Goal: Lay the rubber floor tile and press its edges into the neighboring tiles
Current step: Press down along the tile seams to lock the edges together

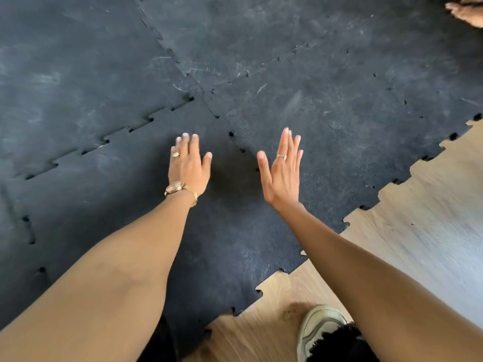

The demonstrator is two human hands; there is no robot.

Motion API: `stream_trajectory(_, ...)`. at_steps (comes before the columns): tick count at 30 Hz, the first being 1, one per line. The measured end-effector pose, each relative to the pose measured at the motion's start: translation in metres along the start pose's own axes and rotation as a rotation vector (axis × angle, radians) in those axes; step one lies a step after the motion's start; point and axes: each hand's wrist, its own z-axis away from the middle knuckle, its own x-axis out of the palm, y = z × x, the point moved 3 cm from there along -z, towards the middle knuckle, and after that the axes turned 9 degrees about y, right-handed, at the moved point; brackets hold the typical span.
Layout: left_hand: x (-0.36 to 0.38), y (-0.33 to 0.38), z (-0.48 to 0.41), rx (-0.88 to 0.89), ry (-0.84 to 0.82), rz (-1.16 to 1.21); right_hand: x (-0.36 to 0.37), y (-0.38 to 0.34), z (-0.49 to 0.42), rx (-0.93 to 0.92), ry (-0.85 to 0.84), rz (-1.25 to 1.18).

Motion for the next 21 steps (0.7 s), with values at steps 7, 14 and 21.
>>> stream_trajectory(7, 0.016, -0.047, 0.000, -0.432, 0.131, -0.092, 0.047, -0.040, -0.074, -0.268, 0.075, 0.233)
stream_trajectory(14, 0.020, -0.044, -0.003, -0.472, 0.114, -0.190, 0.104, -0.036, -0.090, -0.526, -0.275, 0.263)
stream_trajectory(21, 0.018, -0.041, -0.004, -0.498, 0.079, -0.201, 0.102, -0.035, -0.092, -0.520, -0.294, 0.394)
